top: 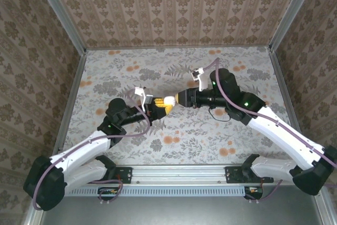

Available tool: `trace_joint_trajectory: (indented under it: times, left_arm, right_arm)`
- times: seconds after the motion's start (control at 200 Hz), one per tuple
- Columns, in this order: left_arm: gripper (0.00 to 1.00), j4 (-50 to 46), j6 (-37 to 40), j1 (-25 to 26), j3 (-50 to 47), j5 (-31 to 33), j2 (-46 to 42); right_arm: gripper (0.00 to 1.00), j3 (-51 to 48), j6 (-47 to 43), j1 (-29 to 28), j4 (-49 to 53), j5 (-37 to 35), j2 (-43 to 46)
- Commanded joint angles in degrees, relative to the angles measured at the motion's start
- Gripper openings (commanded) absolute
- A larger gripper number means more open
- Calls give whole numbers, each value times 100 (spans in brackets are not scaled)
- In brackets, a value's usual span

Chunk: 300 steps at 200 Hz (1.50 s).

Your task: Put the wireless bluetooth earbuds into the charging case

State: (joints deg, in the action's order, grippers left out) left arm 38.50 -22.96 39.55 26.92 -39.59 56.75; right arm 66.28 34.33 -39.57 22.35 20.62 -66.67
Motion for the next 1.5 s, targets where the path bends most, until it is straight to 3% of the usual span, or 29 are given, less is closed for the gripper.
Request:
trace_joint_trajectory:
  times: [0.0, 0.365, 0.65, 0.845, 1.02, 1.23, 1.39, 1.495]
  left_arm:
    - [0, -40, -153, -10, 285, -343, 128]
    - [0, 413, -586, -196, 307, -208, 144]
    - [0, 414, -713, -371, 357, -267, 88]
    - [0, -152, -383, -378, 118, -23, 58]
    - [0, -1727, 135, -369, 137, 665, 206]
    - [1, -2230, -132, -210, 139, 1359, 1184]
    - [1, -2129, -374, 21, 182, 1682, 2144]
    - [4, -2038, -489, 138, 330, 1710, 2765]
  right_arm:
    - [42, 103, -209, -84, -188, -215, -236]
    - [28, -749, -69, -647, -301, -919, 19]
    - [27, -1075, 65, -767, -236, -1095, 110]
    - [43, -1044, -71, -616, 102, -1781, 680]
    - [59, -1301, -348, -259, 802, -3143, 1275]
    - [87, -2330, -785, 120, 560, -4871, 1986]
    - [100, -2924, -1064, 540, 244, -5409, 2155]
    - [100, -3195, -1156, 826, -10, -5520, 2072]
